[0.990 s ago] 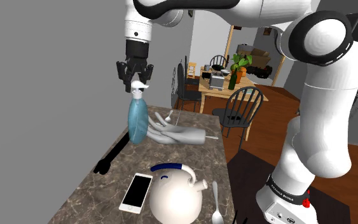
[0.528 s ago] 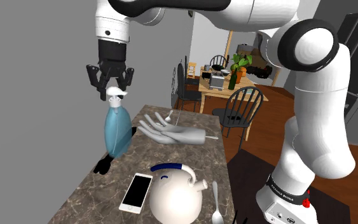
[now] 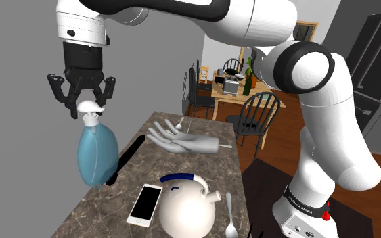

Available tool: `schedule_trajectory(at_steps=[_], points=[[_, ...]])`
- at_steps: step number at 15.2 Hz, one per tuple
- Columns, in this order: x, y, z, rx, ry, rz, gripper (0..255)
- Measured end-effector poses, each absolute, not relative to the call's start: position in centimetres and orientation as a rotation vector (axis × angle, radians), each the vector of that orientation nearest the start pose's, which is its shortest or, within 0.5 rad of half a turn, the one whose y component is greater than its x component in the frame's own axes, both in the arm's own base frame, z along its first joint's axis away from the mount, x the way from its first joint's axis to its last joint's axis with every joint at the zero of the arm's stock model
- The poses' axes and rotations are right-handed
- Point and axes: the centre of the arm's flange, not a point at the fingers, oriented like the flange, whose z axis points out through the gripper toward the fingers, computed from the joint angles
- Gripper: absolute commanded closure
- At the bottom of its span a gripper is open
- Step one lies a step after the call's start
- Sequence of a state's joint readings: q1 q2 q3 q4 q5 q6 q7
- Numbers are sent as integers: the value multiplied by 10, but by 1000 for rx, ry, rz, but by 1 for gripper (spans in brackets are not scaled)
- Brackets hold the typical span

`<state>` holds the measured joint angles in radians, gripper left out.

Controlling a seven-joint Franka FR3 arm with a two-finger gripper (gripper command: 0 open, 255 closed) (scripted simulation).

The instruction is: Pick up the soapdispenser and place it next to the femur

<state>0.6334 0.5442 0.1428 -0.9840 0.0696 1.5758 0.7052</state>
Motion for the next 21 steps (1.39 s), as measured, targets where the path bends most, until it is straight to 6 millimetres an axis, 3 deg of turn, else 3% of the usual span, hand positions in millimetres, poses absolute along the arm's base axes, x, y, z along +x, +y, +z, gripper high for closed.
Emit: schedule_trajectory(at_steps=[21], points=[[520, 483, 451, -2998, -73, 85, 255]])
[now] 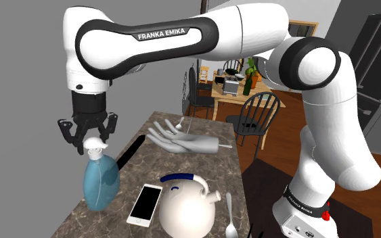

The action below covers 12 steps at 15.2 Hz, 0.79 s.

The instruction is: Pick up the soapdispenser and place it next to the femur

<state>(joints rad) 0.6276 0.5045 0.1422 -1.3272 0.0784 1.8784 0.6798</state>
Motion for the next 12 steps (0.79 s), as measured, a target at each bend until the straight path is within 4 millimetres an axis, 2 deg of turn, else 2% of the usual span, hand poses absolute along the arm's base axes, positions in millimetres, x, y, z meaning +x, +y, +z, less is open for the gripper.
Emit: schedule_trajectory(at_steps=[3, 8, 9, 12], points=[[519, 483, 443, -2998, -73, 85, 255], [519, 483, 441, -2998, -73, 84, 255], [519, 483, 441, -2998, -73, 84, 0], [519, 483, 442, -2997, -73, 83, 0]])
